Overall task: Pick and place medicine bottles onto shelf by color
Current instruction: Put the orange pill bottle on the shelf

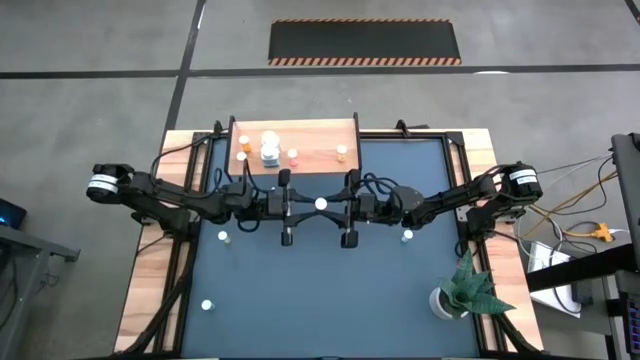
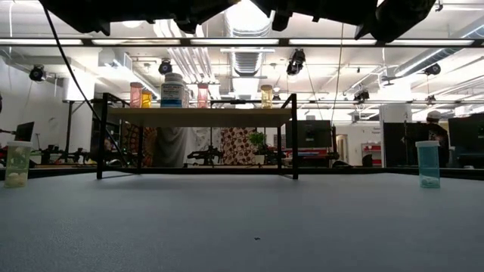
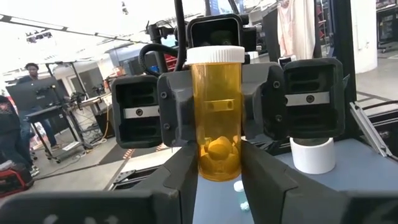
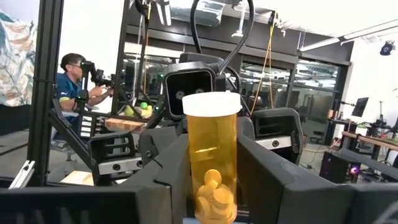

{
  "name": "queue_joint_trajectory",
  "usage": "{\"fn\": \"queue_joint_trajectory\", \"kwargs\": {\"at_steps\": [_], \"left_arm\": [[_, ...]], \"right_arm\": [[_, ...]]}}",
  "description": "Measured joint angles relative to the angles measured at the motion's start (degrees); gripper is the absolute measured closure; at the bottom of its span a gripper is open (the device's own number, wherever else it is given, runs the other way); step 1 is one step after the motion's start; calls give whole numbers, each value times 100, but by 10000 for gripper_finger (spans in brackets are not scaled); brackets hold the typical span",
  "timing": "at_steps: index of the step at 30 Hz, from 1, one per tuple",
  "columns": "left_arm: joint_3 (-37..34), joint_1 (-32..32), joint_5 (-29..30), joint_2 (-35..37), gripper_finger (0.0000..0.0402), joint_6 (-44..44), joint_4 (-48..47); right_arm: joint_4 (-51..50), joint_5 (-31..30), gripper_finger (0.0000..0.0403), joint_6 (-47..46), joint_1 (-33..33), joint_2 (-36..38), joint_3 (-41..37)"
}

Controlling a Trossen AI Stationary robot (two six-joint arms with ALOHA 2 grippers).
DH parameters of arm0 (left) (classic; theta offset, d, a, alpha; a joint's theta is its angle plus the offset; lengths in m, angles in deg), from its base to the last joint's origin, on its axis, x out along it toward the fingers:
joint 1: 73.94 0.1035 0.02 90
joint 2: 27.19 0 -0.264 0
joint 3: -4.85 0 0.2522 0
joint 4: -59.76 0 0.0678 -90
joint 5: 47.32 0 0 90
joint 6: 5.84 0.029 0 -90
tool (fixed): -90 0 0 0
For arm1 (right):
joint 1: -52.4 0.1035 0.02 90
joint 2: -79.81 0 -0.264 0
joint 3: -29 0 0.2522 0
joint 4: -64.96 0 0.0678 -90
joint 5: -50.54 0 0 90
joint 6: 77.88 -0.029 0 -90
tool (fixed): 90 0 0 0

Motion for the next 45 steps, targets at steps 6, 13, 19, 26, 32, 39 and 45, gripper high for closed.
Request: {"fn": "queue_joint_trajectory", "kwargs": {"at_steps": [6,13,19,26,32,39,45], "left_arm": [[-47,-2,39,72,309,89,-115],[-89,-2,606,500,309,279,-947],[-111,-2,625,751,309,290,-1485],[-98,-2,626,716,308,290,-1465],[-98,0,658,715,308,290,-1467],[-118,0,713,715,308,290,-1472],[-111,0,815,715,308,302,-1504]], "right_arm": [[-346,-17,231,-169,-2,29,-7],[-1362,-40,197,-467,-2,454,30],[-3043,-239,195,-448,-2,934,484],[-4731,-302,195,-356,-2,822,1465],[-5604,-304,195,-271,-2,506,2171],[-5813,-387,211,-251,-2,483,2334],[-5818,-470,247,-169,2,516,2334]]}}
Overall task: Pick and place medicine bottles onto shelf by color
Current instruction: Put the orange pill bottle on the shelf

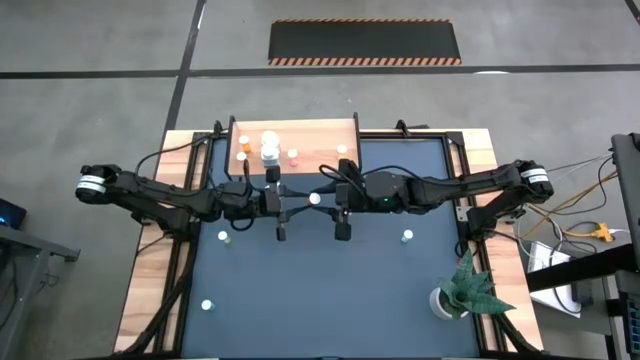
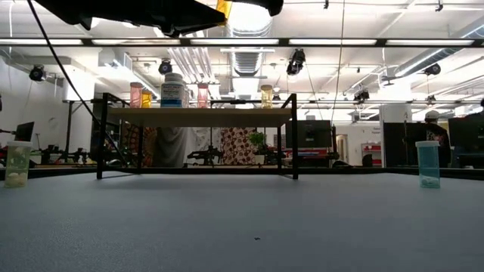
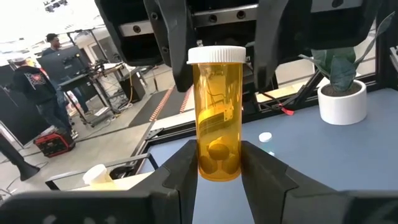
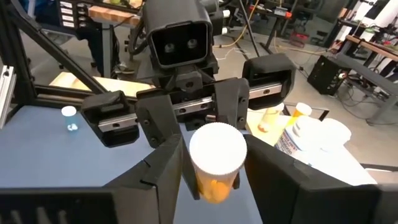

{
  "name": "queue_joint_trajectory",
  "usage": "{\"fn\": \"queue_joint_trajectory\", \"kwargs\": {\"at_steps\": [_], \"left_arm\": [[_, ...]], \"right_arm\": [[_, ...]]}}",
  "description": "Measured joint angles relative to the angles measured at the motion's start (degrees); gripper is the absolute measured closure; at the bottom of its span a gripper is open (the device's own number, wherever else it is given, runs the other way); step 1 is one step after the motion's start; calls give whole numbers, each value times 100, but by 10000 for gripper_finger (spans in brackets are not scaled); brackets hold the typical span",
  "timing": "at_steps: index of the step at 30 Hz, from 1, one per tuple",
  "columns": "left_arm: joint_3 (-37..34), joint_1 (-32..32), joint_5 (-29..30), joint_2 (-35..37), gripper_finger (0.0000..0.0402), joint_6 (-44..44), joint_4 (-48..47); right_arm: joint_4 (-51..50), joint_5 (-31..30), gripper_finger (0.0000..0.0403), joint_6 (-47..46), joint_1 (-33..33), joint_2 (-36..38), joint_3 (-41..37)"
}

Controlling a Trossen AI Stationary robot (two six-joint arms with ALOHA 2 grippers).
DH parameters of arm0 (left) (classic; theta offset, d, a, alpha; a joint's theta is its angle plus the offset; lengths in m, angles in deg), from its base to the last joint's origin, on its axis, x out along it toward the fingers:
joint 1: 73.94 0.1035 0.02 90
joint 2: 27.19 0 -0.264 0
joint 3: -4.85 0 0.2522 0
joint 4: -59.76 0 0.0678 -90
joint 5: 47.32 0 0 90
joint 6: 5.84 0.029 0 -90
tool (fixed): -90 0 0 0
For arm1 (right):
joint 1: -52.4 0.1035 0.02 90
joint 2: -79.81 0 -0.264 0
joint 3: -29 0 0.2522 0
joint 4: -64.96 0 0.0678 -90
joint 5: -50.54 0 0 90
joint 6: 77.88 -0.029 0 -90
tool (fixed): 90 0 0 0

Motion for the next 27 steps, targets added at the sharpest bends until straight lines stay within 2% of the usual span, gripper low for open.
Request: {"fn": "queue_joint_trajectory", "kwargs": {"at_steps": [8,20,27], "left_arm": [[13,0,0,-15,308,31,2],[24,2,-2,-9,305,14,31],[24,2,-3,-4,254,14,43]], "right_arm": [[-9,0,292,64,7,2,0],[-1,1,291,47,7,7,0],[-56,7,291,1,9,7,0]]}}
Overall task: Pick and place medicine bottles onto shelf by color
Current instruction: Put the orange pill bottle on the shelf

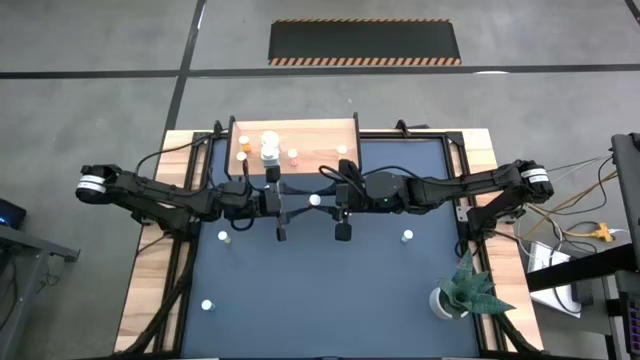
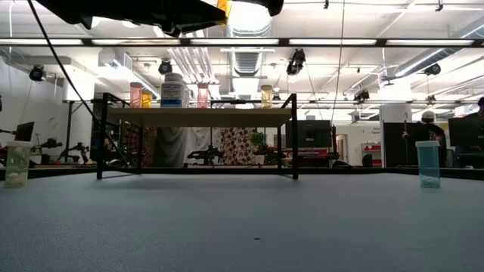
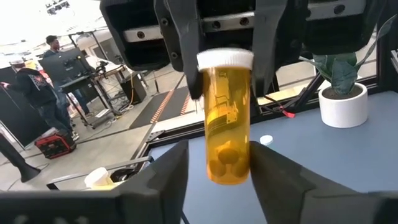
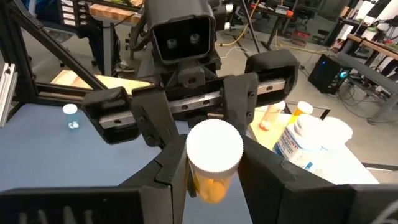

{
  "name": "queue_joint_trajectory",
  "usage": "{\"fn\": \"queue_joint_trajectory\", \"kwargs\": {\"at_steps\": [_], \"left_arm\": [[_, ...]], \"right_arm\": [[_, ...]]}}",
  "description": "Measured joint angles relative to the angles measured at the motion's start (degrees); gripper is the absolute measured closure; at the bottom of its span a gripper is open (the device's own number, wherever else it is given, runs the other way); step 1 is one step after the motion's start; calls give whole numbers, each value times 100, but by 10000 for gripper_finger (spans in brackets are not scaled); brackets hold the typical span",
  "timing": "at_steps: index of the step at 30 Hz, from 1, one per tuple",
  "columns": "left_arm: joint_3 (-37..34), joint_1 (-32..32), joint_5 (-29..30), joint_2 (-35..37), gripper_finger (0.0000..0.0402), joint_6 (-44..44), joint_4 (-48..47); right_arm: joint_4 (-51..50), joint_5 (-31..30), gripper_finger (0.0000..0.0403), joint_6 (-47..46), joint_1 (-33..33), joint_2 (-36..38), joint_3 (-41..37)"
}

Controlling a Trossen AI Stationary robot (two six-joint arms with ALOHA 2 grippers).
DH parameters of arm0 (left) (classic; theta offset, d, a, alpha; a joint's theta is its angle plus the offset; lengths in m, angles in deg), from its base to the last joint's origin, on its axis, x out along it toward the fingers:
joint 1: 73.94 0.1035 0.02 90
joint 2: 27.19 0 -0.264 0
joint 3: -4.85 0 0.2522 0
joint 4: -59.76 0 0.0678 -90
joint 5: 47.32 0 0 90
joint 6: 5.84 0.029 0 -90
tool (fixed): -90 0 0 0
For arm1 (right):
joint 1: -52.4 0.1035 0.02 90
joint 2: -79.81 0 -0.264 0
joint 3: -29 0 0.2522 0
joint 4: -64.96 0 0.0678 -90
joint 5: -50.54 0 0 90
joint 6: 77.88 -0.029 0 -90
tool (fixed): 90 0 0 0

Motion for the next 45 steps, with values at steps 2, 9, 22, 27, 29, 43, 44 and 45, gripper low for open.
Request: {"fn": "queue_joint_trajectory", "kwargs": {"at_steps": [2,9,22,27,29,43,44,45], "left_arm": [[0,0,1,4,235,0,7],[-31,0,1,252,193,131,-299],[-468,-15,-9,1611,190,-44,-1121],[-649,-17,-52,2044,190,-65,-1075],[-708,-17,-69,2141,190,-86,-1056],[-890,-22,-88,2411,190,-20,-787],[-890,-22,-88,2430,190,-17,-784],[-890,-22,-88,2454,190,-10,-790]], "right_arm": [[-22,-1,291,-15,0,0,0],[-115,-49,291,-151,0,0,0],[-450,-562,291,48,-424,0,422],[-480,-551,291,37,-1051,-2,541],[-479,-445,291,-72,-1360,-25,559],[-1328,772,291,-922,-3070,-1133,1376],[-1478,771,291,-985,-3154,-1189,1470],[-1599,775,291,-1052,-3223,-1222,1531]]}}
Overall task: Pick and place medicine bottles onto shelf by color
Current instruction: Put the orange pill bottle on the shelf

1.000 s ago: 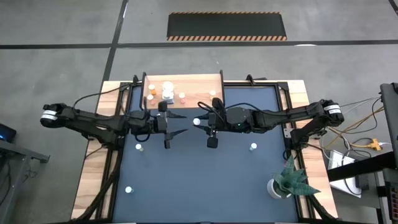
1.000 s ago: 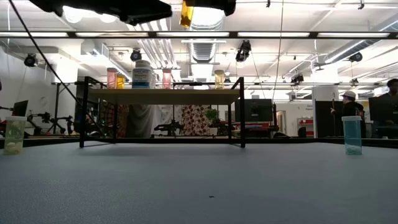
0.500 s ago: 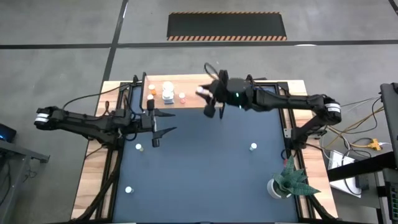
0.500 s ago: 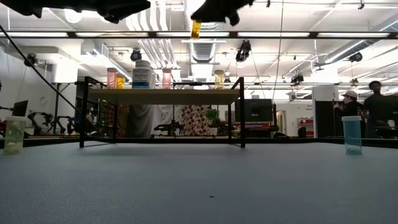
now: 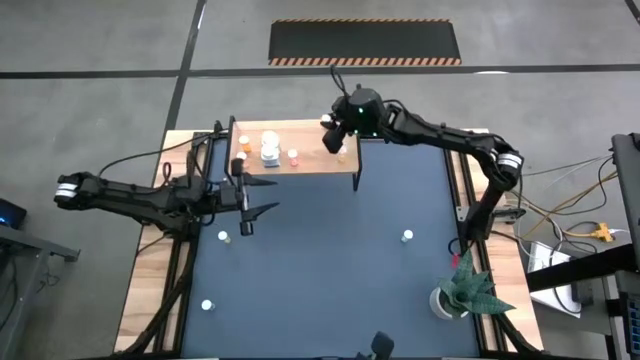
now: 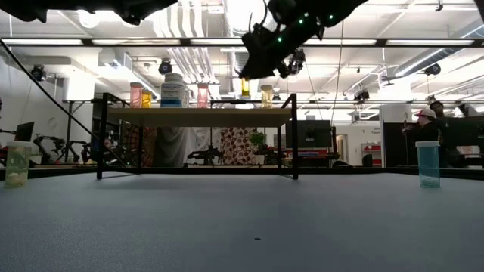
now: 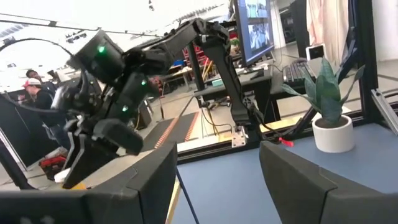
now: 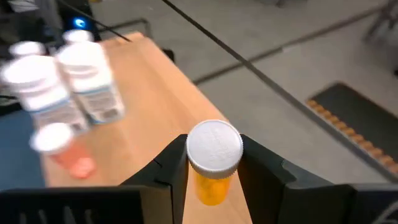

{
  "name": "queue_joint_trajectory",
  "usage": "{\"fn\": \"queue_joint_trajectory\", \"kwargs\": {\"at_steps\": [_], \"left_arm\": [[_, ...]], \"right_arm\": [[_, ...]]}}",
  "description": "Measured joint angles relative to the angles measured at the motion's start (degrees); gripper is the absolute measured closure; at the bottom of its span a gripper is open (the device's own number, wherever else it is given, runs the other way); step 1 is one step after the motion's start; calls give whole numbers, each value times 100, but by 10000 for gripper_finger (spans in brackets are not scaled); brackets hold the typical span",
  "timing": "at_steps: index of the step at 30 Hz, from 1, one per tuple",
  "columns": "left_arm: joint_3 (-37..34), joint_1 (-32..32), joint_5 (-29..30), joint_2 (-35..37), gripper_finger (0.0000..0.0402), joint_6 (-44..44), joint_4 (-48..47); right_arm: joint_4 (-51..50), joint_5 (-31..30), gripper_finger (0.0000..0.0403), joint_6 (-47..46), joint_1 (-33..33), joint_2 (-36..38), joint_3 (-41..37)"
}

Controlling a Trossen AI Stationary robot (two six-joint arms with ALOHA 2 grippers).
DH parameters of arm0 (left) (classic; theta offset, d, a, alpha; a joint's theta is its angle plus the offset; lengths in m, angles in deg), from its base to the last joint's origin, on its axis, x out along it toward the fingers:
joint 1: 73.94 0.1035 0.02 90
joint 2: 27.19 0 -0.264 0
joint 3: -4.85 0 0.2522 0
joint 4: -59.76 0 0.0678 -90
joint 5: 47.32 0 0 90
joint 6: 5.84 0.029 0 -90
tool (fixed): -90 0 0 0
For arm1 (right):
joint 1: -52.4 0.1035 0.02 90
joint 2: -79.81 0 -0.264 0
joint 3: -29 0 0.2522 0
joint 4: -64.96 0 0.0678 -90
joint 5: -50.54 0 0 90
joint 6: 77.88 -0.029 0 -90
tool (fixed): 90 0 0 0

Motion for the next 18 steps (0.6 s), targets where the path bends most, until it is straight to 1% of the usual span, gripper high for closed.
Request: {"fn": "queue_joint_trajectory", "kwargs": {"at_steps": [5,18], "left_arm": [[0,1,0,59,190,151,-6],[-16,2,0,95,190,179,-36]], "right_arm": [[-142,202,291,-261,-205,-148,14],[-197,190,291,-281,-228,-509,-8]]}}
